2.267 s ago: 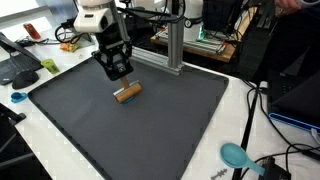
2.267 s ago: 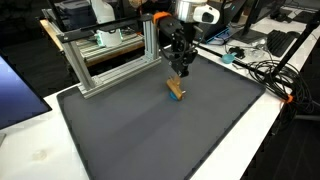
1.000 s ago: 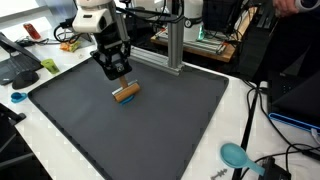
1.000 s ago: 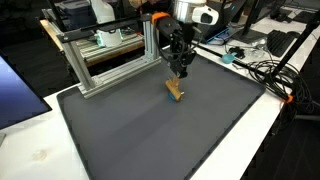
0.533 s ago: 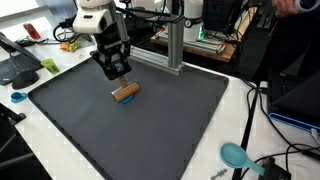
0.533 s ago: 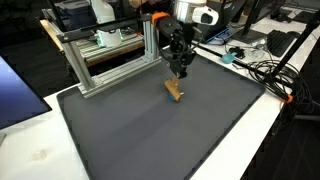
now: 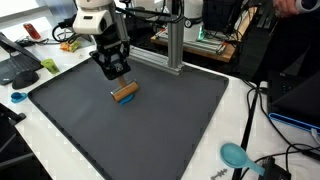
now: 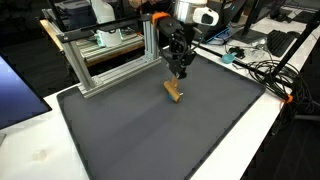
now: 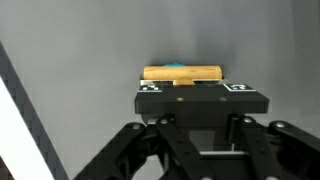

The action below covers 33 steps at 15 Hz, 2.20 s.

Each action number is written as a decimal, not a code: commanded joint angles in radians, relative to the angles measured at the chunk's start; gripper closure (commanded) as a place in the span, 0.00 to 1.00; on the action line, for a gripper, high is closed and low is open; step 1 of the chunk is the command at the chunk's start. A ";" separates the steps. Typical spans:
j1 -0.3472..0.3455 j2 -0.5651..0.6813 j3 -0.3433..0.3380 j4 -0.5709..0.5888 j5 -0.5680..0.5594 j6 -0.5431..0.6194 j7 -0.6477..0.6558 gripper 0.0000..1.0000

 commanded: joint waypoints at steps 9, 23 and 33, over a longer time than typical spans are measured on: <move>0.003 0.105 -0.040 0.032 -0.091 0.000 0.016 0.78; 0.009 0.113 -0.038 0.045 -0.127 -0.014 0.015 0.78; 0.030 0.103 -0.032 0.052 -0.175 -0.024 0.051 0.78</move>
